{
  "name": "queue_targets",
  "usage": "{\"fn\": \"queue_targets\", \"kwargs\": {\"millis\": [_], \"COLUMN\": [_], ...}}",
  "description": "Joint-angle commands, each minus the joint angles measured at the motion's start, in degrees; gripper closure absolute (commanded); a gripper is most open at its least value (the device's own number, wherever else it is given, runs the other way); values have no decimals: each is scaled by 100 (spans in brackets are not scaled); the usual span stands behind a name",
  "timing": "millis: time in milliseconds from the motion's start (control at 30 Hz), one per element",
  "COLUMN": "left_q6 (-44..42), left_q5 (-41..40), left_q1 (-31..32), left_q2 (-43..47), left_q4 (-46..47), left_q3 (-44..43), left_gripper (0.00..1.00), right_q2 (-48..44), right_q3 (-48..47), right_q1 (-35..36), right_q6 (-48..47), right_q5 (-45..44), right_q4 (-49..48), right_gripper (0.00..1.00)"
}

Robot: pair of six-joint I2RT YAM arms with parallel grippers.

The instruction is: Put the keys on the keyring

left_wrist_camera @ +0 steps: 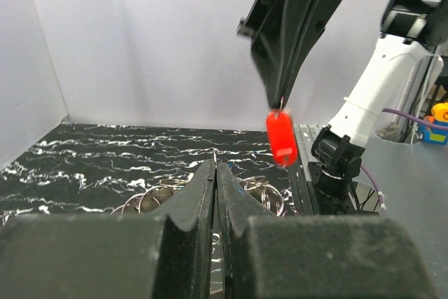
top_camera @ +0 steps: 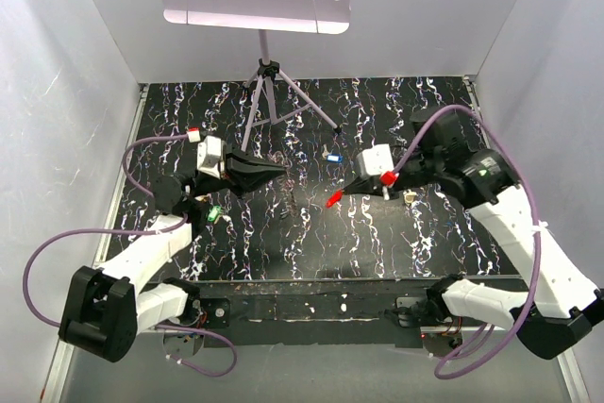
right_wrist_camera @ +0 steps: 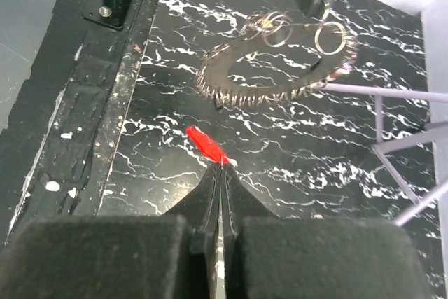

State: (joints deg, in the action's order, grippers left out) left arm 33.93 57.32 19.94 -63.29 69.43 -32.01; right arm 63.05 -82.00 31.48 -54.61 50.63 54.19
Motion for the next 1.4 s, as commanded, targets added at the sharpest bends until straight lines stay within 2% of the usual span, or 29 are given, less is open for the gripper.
{"fn": "queue_targets", "kwargs": {"millis": [0,200,367,833,1367], "left_q6": [89,-185,-308,-18,412], "left_q5": [280,359,403,403,781], "left_q1": [-8,-17,-17,-8,-8], "left_q2": [334,317,256,238,308], "left_q4": [749,344,176,826,1486], "left_q3": [-165,-200,-218,-78,-121], "left_gripper": [100,100,100,100,100], "right_q2": [-249,-118,102,32,-82], "right_q3": [613,685,755,1133,1335], "right_q1": [734,1597,1668,1668,1668], "right_q6": [714,1102,1260,1681,2033], "right_q5": [-465,-1335,-1925,-1600,-1064], "right_q4": [-1700,-2290,-2975,-3872,-4391], "right_gripper": [99,99,99,99,99]}}
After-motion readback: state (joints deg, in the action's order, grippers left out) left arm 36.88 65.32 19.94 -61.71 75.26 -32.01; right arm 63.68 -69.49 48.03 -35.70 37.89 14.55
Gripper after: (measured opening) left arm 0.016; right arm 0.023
